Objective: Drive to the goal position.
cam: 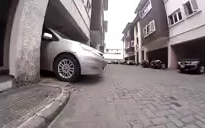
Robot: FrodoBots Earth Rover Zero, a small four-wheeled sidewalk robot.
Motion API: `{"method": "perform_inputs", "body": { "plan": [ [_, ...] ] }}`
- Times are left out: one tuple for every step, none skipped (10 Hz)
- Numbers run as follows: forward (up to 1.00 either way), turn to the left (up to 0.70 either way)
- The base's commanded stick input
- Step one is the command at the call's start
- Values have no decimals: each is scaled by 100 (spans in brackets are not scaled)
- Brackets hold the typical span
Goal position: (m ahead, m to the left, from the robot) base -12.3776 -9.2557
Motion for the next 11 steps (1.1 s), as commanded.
{"method": "perform_inputs", "body": {
  "plan": [
    [0,-70],
    [0,-70],
    [0,-70],
    [0,-70],
    [0,-70],
    [0,-70],
    [0,-70],
    [0,-70],
    [0,-70],
    [0,-70],
    [0,-70]
  ]
}}
